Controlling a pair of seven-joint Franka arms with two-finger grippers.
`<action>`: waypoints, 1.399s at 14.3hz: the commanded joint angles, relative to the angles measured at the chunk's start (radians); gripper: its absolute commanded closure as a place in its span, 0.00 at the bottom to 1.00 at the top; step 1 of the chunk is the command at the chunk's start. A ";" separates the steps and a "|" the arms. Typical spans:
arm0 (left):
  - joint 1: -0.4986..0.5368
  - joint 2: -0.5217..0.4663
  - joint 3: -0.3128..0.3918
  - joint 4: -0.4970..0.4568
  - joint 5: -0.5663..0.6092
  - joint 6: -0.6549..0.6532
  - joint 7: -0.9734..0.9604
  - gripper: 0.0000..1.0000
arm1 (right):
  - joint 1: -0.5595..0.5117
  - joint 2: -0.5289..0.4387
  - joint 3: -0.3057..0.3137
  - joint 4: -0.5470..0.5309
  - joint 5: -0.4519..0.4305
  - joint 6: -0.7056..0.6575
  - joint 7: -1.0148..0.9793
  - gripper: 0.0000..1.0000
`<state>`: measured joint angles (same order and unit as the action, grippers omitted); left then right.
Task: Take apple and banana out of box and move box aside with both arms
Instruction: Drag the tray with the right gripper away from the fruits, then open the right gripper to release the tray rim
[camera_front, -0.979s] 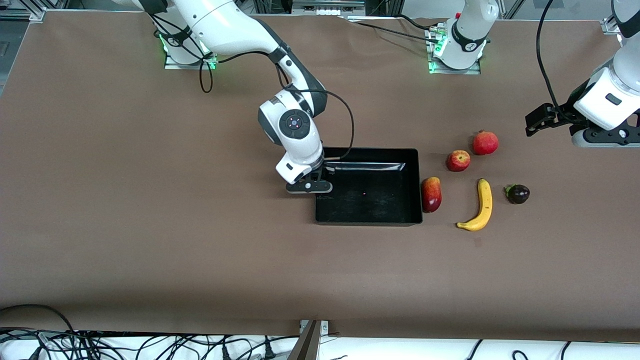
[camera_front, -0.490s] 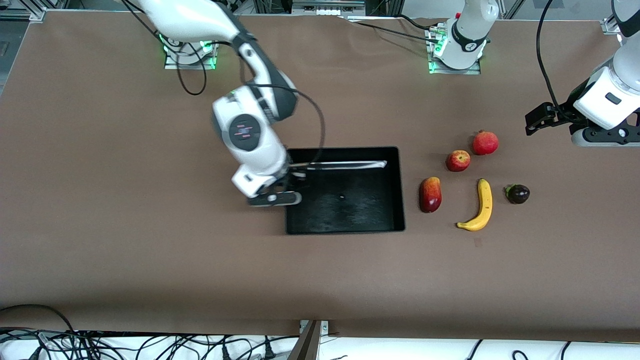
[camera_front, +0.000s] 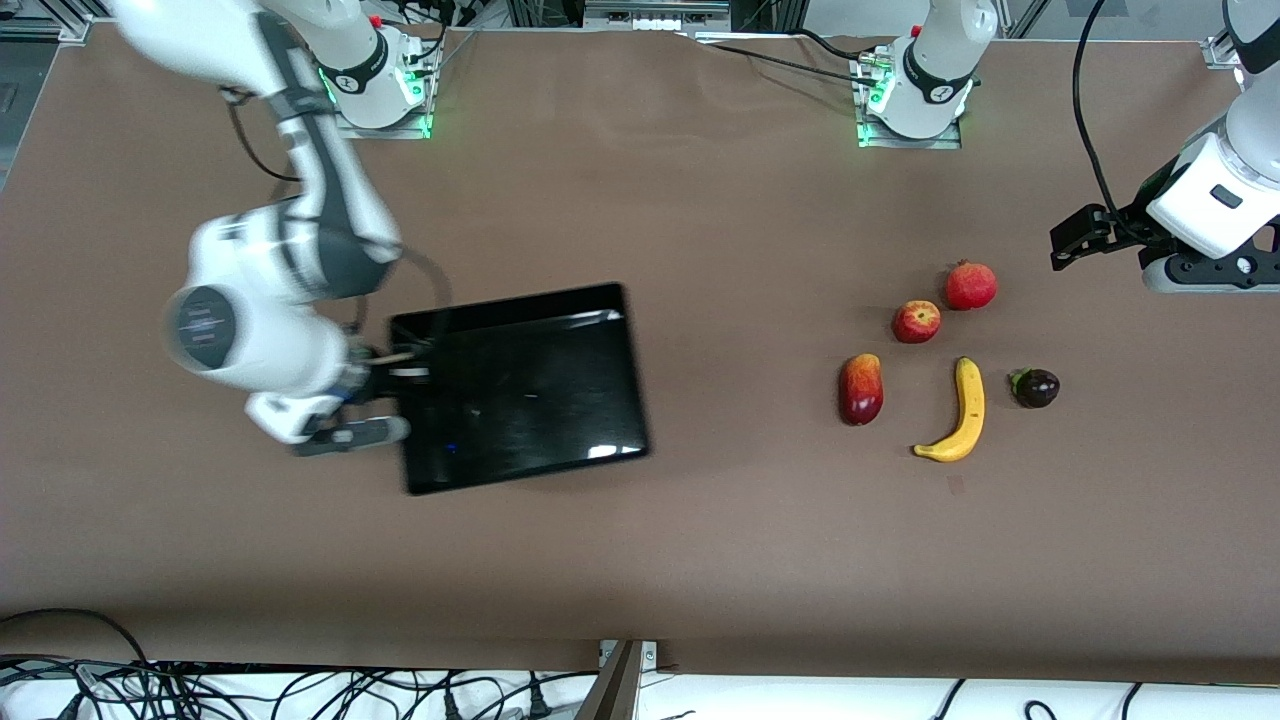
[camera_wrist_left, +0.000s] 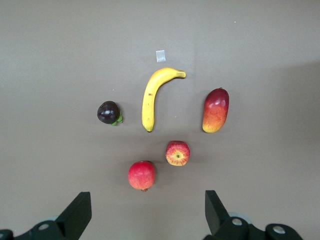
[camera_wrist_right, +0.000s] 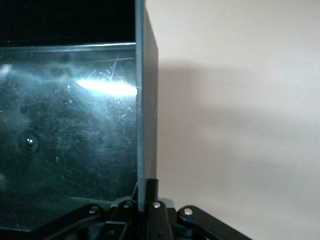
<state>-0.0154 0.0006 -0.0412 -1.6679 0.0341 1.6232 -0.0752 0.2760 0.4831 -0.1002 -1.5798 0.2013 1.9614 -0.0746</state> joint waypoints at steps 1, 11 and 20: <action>-0.005 -0.022 -0.002 -0.013 -0.017 -0.014 -0.002 0.00 | -0.047 -0.126 -0.065 -0.175 0.036 0.025 -0.124 1.00; -0.003 -0.021 -0.002 -0.007 -0.017 -0.028 -0.002 0.00 | -0.050 -0.207 -0.225 -0.581 0.055 0.433 -0.318 1.00; -0.005 -0.019 -0.003 0.000 -0.017 -0.029 -0.002 0.00 | -0.050 -0.159 -0.225 -0.620 0.075 0.505 -0.318 0.78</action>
<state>-0.0159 -0.0036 -0.0455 -1.6679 0.0341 1.6051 -0.0752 0.2183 0.3341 -0.3191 -2.1810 0.2563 2.4548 -0.3662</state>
